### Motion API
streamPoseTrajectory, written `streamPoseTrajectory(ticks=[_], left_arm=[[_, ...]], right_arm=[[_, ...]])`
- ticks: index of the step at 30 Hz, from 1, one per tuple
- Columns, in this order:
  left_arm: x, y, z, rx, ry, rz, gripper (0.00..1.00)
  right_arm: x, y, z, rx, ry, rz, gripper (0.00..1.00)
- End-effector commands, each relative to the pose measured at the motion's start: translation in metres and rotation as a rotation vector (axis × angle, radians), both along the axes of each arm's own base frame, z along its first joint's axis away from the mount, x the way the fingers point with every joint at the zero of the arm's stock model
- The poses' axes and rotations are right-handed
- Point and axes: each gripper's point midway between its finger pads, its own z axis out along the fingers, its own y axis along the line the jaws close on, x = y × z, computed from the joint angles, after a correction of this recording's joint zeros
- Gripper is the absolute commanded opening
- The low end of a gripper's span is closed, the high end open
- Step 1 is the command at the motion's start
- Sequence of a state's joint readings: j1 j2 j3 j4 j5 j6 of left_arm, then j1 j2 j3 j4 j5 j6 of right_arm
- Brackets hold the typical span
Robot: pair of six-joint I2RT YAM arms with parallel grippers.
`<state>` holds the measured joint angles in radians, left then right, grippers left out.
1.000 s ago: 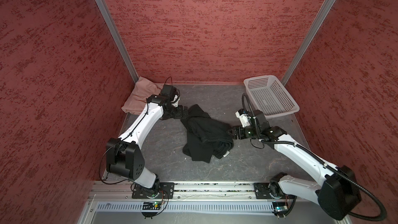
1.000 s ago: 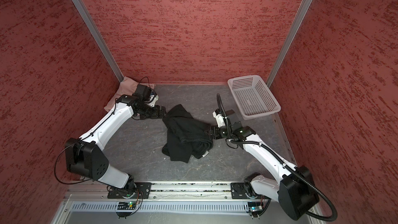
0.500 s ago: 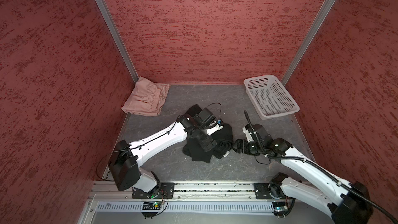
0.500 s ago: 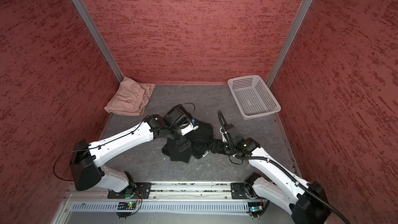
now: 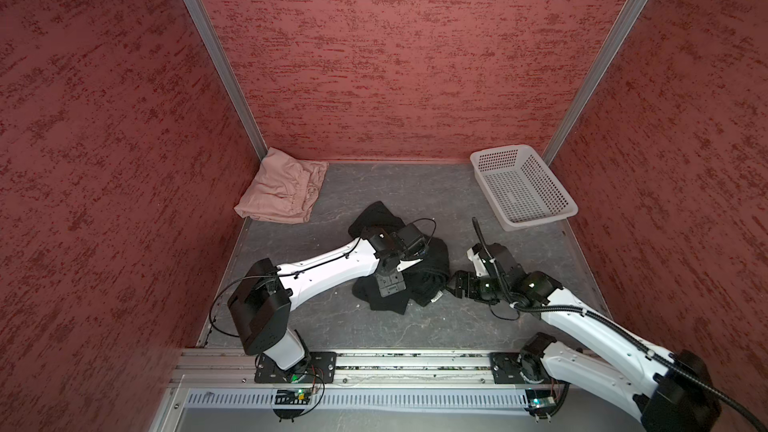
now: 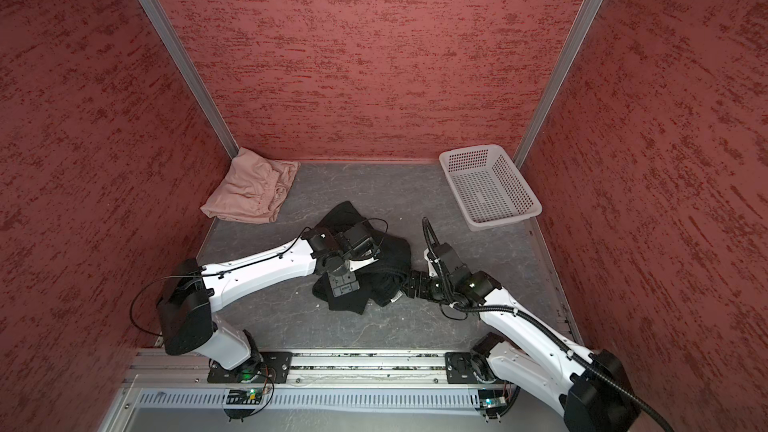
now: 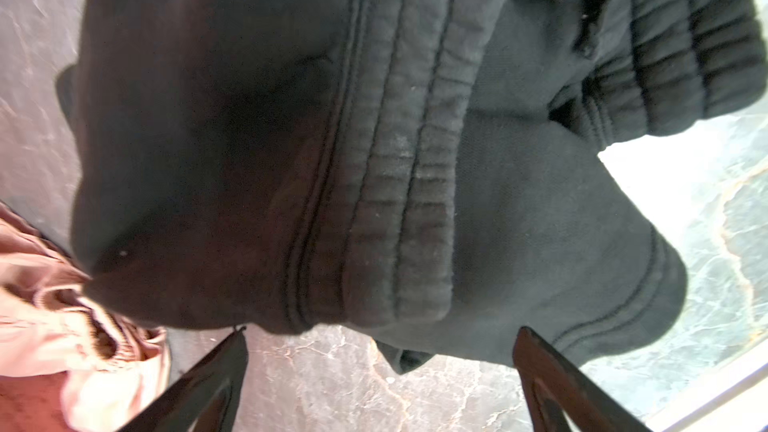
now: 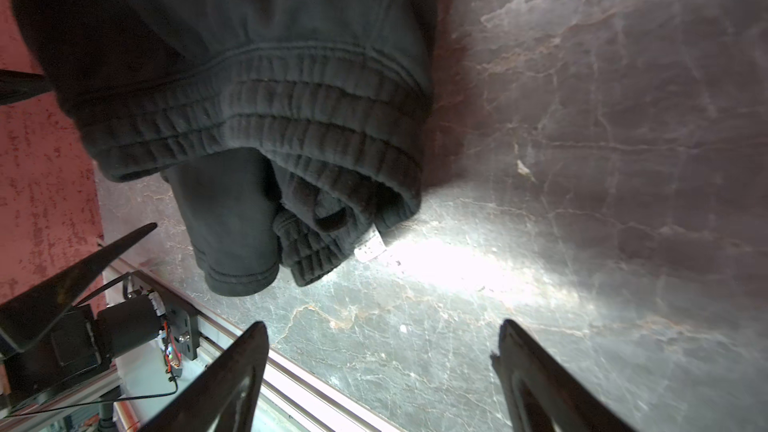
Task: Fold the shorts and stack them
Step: 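Grasp the black shorts waistband with both grippers near each other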
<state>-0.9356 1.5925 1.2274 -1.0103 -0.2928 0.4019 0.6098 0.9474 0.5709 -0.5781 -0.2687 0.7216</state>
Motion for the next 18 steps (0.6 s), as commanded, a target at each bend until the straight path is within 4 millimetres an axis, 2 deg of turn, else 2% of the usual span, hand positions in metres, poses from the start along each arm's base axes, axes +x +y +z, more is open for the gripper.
streamPoseTrajectory(ticks=[1,4,7,10,11,12,14,16,18], left_arm=[[0.006,-0.001,-0.004,0.029,-0.026,-0.031,1.0],[0.007,-0.004,-0.013,0.049,-0.018,-0.036,0.99],[0.012,-0.012,-0.019,0.035,-0.026,-0.051,0.97],[0.02,-0.019,-0.026,0.013,-0.042,-0.059,0.9],[0.024,-0.02,-0.028,0.015,-0.054,-0.054,0.81],[0.029,-0.02,-0.03,0.023,-0.071,-0.046,0.66],[0.038,-0.019,-0.034,0.053,-0.092,-0.032,0.2],[0.041,-0.018,-0.037,0.069,-0.087,-0.018,0.0],[0.044,-0.016,-0.036,0.07,-0.085,0.008,0.0]], right_arm=[[0.008,0.007,0.007,0.043,-0.041,0.002,0.87],[0.005,0.006,0.001,0.038,-0.016,-0.005,0.87],[0.002,-0.004,-0.013,-0.013,0.02,-0.038,0.85],[-0.003,-0.011,-0.028,-0.065,0.047,-0.038,0.83],[-0.004,-0.009,-0.032,-0.062,0.051,-0.026,0.82],[-0.005,-0.005,-0.034,-0.044,0.05,-0.01,0.82],[-0.005,0.009,-0.033,0.035,0.035,0.016,0.82],[-0.004,0.023,-0.032,0.099,0.017,0.027,0.81],[-0.004,0.032,-0.035,0.12,0.002,0.038,0.8]])
